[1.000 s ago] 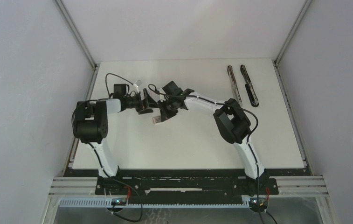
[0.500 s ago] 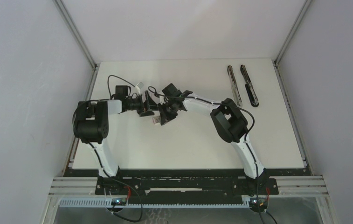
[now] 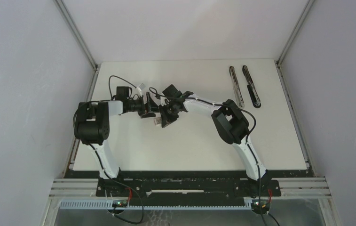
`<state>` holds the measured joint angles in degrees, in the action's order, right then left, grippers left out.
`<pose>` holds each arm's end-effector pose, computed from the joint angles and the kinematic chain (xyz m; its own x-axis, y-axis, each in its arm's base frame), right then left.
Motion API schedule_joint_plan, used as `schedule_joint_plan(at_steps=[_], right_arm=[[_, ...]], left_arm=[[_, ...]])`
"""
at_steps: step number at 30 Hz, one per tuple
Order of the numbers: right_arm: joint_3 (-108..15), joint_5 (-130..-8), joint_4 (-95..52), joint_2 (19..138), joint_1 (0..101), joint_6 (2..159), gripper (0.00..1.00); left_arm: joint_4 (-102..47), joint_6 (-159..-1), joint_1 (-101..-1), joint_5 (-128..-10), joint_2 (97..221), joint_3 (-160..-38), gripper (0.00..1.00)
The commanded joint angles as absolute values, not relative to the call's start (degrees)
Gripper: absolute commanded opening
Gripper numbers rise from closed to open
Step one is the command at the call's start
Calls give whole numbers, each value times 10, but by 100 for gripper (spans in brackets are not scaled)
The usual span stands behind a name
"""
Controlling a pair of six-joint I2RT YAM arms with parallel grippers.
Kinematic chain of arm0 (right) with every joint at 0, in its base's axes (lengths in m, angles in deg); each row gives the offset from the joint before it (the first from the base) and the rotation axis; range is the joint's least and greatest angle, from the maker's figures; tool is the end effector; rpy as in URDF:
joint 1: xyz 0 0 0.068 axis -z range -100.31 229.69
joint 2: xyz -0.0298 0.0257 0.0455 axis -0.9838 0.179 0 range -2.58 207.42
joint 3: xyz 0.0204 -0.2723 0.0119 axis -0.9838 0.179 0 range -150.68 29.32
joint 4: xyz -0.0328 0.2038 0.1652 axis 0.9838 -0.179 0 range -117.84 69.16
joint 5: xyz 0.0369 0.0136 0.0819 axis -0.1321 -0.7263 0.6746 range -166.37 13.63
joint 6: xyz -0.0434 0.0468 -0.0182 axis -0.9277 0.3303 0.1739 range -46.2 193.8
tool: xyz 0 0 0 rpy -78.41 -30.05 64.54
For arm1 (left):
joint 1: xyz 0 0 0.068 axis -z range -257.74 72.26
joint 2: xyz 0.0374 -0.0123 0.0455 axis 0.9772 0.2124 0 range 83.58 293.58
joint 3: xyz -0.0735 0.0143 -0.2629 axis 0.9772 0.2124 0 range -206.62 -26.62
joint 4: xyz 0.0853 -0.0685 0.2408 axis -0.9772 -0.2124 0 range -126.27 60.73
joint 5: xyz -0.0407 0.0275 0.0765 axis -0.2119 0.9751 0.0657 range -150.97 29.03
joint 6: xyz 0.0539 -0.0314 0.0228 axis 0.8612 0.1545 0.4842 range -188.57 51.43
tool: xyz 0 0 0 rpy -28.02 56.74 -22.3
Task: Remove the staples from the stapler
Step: Place the staple in the staple box.
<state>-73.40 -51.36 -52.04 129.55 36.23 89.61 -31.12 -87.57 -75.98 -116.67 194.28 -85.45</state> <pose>0.3496 0.3618 0.1341 -0.8194 -0.4363 -0.3718 -0.5723 0.6589 0.4882 0.3737 -0.0549 0.1192 -0.9266 -0.1551 -0.3427 0.2160 0.5265 -0.8223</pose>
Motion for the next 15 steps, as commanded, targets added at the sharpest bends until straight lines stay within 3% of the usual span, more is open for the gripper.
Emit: schedule_joint_plan(at_steps=[1, 6, 15], right_arm=[[-769, -515, -473, 1299, 367, 924, 10], [-759, -499, -473, 1291, 383, 930, 11], [-695, -417, -462, 1215, 430, 898, 23]], left_arm=[[-346, -850, -739, -1199, 1930, -837, 96], [-354, -844, -739, -1211, 1934, -839, 96], [-351, -847, -739, -1219, 1937, -842, 99]])
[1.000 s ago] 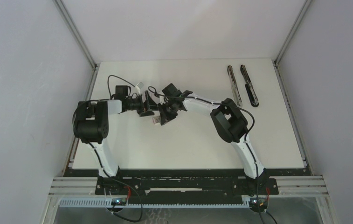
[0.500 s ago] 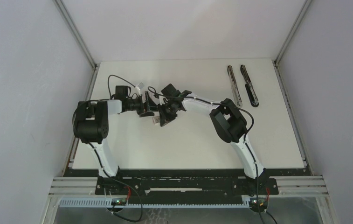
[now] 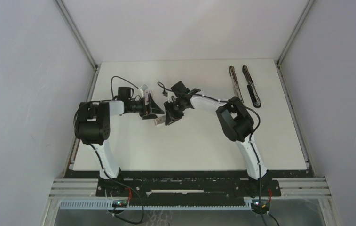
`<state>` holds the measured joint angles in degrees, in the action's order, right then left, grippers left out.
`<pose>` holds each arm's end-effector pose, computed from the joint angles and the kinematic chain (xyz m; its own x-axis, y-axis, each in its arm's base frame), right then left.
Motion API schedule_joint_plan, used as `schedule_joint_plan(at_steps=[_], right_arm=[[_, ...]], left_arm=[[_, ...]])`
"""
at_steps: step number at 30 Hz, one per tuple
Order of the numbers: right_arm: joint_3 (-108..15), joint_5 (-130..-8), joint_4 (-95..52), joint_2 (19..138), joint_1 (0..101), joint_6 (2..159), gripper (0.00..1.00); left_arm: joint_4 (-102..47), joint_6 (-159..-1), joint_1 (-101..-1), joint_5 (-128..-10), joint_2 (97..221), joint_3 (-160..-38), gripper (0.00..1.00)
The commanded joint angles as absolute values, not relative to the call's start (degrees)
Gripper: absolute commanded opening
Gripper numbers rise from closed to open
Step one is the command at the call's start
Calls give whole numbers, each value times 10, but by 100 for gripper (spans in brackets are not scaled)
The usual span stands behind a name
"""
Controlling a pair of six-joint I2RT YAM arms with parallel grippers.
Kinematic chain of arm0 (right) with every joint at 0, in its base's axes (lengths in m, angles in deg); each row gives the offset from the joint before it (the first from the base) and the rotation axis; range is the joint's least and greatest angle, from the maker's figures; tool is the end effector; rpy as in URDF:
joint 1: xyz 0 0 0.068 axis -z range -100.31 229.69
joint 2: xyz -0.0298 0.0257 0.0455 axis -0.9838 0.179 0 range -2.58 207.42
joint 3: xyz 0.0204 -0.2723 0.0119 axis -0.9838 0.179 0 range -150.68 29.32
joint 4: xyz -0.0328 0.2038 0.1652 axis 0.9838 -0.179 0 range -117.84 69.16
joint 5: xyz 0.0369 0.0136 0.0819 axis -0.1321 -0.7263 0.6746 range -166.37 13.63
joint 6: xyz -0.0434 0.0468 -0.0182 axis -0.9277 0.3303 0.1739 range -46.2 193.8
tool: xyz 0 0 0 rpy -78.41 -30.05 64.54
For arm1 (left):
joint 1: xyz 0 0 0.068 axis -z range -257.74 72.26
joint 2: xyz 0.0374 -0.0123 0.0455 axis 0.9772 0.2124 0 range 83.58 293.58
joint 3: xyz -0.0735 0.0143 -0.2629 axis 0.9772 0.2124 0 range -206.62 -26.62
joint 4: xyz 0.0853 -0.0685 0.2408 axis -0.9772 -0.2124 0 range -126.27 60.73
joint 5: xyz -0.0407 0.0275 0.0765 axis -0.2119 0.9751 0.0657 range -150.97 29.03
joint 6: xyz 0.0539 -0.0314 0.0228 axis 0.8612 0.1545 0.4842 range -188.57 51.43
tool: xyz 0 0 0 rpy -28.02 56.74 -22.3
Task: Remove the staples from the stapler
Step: Place the staple in the staple box.
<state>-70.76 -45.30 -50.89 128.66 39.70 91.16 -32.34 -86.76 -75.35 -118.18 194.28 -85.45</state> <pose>0.3618 0.3388 0.1310 -0.8620 -0.3894 -0.3247 -0.5067 0.6419 0.5754 0.3706 -0.0597 0.1188 -0.9346 -0.1302 -0.3309 0.2245 0.5056 -0.8330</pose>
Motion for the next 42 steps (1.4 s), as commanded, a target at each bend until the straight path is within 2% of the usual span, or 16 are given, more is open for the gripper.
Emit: schedule_joint_plan(at_steps=[1, 5, 12, 25, 42], right_arm=[[-688, -413, -463, 1206, 433, 891, 24], [-650, -402, -451, 1172, 438, 881, 27], [-563, -369, -374, 1164, 438, 946, 27], [-621, -333, -355, 1236, 436, 1009, 19], [-655, -335, -369, 1274, 431, 1009, 17]], left_arm=[[-351, -846, -739, -1219, 1936, -840, 99], [-350, -845, -739, -1221, 1929, -835, 100], [-348, -841, -739, -1225, 1910, -817, 100], [-353, -827, -738, -1239, 1916, -810, 100], [-339, -831, -739, -1249, 1922, -808, 100]])
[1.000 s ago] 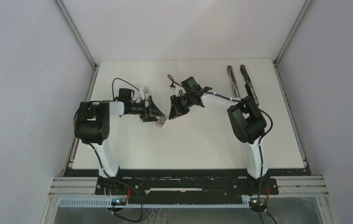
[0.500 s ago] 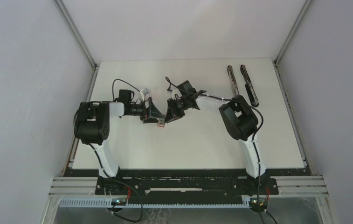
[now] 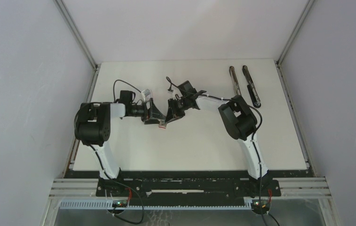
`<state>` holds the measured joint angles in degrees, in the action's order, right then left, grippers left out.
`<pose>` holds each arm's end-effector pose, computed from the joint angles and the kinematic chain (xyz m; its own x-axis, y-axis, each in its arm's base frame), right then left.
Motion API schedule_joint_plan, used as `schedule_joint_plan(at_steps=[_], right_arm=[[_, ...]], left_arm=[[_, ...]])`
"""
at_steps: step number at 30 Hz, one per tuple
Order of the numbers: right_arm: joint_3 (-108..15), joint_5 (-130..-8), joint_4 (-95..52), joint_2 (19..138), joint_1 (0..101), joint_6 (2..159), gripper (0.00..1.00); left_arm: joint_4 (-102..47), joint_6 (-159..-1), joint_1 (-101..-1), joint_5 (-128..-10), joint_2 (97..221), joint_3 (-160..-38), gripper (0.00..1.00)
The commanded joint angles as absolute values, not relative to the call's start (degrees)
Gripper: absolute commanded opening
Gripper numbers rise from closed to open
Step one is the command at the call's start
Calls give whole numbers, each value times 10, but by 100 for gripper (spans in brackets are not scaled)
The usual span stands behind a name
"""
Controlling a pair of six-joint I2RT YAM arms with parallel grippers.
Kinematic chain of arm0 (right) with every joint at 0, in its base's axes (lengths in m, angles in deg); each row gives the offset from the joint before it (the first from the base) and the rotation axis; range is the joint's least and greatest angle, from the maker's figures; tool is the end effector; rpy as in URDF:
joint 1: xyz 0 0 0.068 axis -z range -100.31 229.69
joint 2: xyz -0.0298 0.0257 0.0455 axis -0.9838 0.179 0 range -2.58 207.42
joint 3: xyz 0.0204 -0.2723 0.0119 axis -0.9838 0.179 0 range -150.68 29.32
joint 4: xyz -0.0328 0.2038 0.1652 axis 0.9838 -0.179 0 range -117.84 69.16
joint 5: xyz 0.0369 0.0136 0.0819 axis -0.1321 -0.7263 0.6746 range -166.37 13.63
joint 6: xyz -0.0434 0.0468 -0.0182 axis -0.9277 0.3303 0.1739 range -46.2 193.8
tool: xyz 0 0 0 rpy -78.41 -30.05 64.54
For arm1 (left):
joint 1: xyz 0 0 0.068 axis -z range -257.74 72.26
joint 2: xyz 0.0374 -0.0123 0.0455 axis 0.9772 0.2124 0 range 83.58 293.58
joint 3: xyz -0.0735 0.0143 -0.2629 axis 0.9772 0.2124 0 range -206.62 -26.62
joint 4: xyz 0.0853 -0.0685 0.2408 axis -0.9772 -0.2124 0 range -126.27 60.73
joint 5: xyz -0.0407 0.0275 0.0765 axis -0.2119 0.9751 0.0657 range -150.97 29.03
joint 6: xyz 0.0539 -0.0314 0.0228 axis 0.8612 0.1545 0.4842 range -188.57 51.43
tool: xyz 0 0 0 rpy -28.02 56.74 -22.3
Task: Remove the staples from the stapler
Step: Place the staple in the staple box.
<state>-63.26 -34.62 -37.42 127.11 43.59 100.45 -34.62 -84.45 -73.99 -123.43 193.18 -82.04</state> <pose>0.3752 0.3169 0.1239 -0.9220 -0.2582 -0.2885 -0.3855 0.5441 0.7452 0.3486 -0.0696 0.1118 -0.9583 -0.0640 -0.2786 0.2253 0.4310 -0.8738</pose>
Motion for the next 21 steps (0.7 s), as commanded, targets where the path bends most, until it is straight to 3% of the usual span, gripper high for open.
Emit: schedule_joint_plan(at_steps=[1, 21], right_arm=[[-654, -335, -369, 1274, 429, 1008, 17], [-676, -335, -391, 1261, 441, 997, 18]], left_arm=[[-340, -831, -738, -1249, 1922, -808, 100], [-337, -831, -738, -1249, 1922, -809, 100]])
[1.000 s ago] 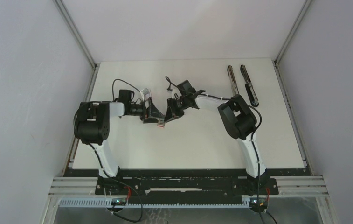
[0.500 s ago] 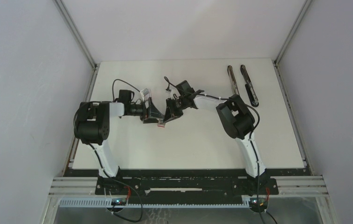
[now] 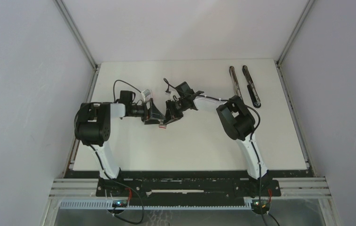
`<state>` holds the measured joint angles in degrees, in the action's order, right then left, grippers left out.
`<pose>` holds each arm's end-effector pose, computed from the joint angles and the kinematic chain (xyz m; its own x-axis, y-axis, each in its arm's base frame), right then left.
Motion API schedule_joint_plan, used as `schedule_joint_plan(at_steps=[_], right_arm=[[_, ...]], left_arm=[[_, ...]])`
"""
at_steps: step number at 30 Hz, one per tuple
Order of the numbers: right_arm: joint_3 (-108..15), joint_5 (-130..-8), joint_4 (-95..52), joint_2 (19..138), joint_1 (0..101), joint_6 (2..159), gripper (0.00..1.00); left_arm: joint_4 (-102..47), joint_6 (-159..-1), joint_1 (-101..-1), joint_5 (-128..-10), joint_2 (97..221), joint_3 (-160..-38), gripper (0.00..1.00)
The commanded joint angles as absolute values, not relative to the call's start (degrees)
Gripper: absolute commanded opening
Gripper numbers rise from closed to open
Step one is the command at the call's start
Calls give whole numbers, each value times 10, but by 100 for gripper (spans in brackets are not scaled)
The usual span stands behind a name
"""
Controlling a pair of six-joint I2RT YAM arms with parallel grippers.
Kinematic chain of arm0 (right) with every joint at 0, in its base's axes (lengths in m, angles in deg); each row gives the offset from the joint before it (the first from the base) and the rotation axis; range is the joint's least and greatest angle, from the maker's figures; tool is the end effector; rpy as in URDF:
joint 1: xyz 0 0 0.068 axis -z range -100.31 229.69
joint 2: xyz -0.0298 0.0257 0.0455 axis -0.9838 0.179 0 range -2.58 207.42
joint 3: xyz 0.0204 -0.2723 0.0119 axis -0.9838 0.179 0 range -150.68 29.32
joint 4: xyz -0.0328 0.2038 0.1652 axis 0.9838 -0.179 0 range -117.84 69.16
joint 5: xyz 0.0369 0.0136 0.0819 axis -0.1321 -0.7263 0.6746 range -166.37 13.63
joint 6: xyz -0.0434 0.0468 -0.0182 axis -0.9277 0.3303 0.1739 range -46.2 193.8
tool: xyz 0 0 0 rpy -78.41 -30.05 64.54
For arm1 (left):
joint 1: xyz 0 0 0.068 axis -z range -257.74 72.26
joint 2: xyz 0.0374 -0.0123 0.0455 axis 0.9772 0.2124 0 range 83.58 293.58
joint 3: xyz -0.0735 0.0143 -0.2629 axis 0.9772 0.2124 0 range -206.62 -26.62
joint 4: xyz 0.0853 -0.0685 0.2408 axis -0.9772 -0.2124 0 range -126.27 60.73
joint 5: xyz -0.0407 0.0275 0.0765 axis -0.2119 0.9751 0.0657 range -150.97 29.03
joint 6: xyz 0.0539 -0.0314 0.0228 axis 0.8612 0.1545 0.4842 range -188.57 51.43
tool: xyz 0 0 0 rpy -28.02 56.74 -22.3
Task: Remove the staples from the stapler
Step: Place the staple in the staple box, then adjust the staple box at the center of the board.
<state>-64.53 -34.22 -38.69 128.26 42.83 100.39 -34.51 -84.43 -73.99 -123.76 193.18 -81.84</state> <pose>0.3727 0.3234 0.1199 -0.9224 -0.2768 -0.2693 -0.3814 0.5426 0.7484 0.3478 -0.0696 0.1112 -0.9589 -0.0624 -0.2768 0.2252 0.4261 -0.8762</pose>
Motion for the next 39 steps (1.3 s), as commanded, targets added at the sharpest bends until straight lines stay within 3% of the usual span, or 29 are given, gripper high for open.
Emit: schedule_joint_plan(at_steps=[1, 7, 12, 24, 34, 39], right_arm=[[-679, -335, -396, 1254, 445, 993, 18], [-690, -346, -443, 1215, 464, 932, 26], [-691, -392, -487, 1187, 497, 876, 38], [-708, -630, -540, 1164, 539, 687, 65], [-838, -579, -658, 1238, 594, 531, 81], [-830, -544, -673, 1222, 595, 447, 93]], left_arm=[[-337, -832, -738, -1249, 1921, -810, 100], [-338, -837, -739, -1239, 1909, -819, 100], [-341, -843, -738, -1223, 1919, -831, 100], [-372, -846, -718, -1180, 1953, -891, 100], [-406, -837, -668, -1187, 1988, -941, 100], [-411, -831, -658, -1192, 1983, -946, 100]])
